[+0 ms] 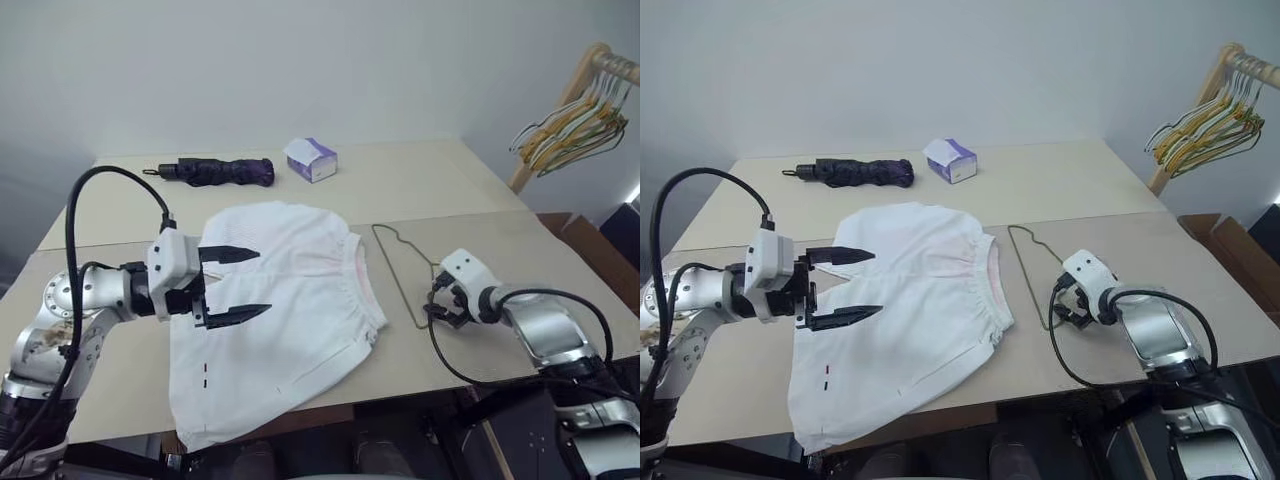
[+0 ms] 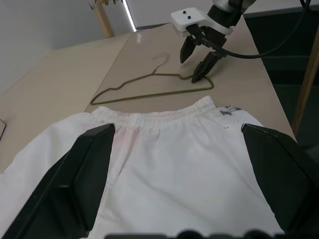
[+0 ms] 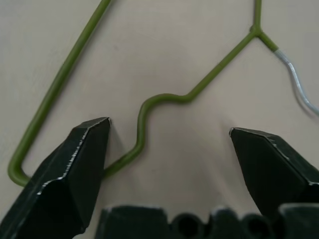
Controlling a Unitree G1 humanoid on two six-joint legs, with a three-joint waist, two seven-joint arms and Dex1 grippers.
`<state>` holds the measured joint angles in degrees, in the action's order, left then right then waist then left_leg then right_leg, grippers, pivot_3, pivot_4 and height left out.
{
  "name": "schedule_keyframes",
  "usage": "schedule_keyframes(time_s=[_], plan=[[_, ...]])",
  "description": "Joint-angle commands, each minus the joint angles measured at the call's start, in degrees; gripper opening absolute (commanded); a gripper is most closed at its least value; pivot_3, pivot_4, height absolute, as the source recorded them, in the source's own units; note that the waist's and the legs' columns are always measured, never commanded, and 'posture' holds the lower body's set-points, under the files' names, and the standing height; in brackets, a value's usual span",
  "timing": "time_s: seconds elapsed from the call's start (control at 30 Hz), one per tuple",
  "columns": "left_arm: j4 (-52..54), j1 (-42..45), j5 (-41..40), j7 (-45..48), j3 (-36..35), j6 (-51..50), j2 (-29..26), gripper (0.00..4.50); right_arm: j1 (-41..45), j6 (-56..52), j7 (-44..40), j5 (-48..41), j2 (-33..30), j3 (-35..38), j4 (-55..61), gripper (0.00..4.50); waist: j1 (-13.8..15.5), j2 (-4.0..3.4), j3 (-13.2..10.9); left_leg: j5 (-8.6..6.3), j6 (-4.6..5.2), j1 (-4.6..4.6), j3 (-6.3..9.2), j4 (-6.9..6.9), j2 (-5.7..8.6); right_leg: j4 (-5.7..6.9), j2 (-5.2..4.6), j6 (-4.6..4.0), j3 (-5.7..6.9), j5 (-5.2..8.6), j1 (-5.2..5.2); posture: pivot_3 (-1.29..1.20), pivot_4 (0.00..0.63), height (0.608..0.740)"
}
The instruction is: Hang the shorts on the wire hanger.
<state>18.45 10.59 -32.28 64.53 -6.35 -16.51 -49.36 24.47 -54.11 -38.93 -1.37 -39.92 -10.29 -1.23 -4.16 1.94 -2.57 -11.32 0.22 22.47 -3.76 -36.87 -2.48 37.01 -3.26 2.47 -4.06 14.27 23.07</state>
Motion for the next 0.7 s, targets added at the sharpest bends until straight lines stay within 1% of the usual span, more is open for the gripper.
schedule_keyframes(time_s=[0.03, 0.23, 0.33, 0.5, 0.6, 0.7], plan=[[0.76, 0.39, 0.43, 0.12, -0.91, 0.32, -0.28, 4.41, 2.89, -4.33, -1.48, -1.22, 0.25, -0.59, -1.74, 3.21, 0.07, 0.0, 0.0, 0.0, 0.0, 0.0, 0.0, 0.0, 0.0, 0.0, 0.0, 0.01, 0.0, 0.0, 0.0, -0.02, 0.006, 0.74], [0.17, 0.38, 1.26, -0.22, -0.64, 0.14, 0.09, 4.41, 5.93, -7.19, -1.11, -0.82, 0.85, -2.61, -4.05, 1.08, 0.17, 0.01, 0.01, 0.0, 0.0, 0.03, 0.02, 0.0, 0.01, -0.01, 0.0, 0.01, 0.0, 0.0, 0.0, 0.0, 0.005, 0.74], [0.54, 0.43, 0.99, -1.31, -1.02, -1.15, 0.22, 4.41, 5.49, -6.79, 0.53, -0.64, 1.5, -1.98, -3.59, 0.03, 0.34, 0.02, 0.0, 0.0, 0.0, 0.03, 0.02, 0.0, 0.02, -0.02, 0.0, 0.01, 0.0, 0.01, 0.0, 0.02, 0.012, 0.74], [2.37, 0.19, -0.03, -3.6, -1.54, -4.16, 0.53, 4.41, 6.09, -7.19, 6.83, -0.11, 4.17, 1.99, -5.75, 0.03, 0.44, 0.05, 0.0, 0.0, 0.0, 0.03, 0.04, 0.0, 0.0, -0.02, 0.0, 0.02, 0.0, 0.0, 0.0, 0.07, 0.017, 0.74], [2.64, 1.06, -0.51, -5.62, -1.72, -6.47, 0.91, 4.41, 7.19, -3.81, 11.31, 0.58, 5.53, 5.12, -7.23, 0.03, 1.14, 0.04, -0.01, 0.0, 0.0, 0.03, 0.04, 0.0, 0.02, -0.02, 0.0, 0.02, 0.0, 0.0, -0.01, 0.09, 0.021, 0.74], [2.7, 2.35, -2.05, -7.91, -2.6, -9.96, 1.39, 4.41, 7.37, 4.4, 15.61, 2.49, 5.74, 6.49, -6.85, 0.03, 1.97, 0.01, -0.09, 0.0, 0.0, 0.14, 0.05, 0.0, 0.06, -0.03, -0.02, 0.03, -0.01, 0.0, 0.09, 0.09, 0.023, 0.74]])
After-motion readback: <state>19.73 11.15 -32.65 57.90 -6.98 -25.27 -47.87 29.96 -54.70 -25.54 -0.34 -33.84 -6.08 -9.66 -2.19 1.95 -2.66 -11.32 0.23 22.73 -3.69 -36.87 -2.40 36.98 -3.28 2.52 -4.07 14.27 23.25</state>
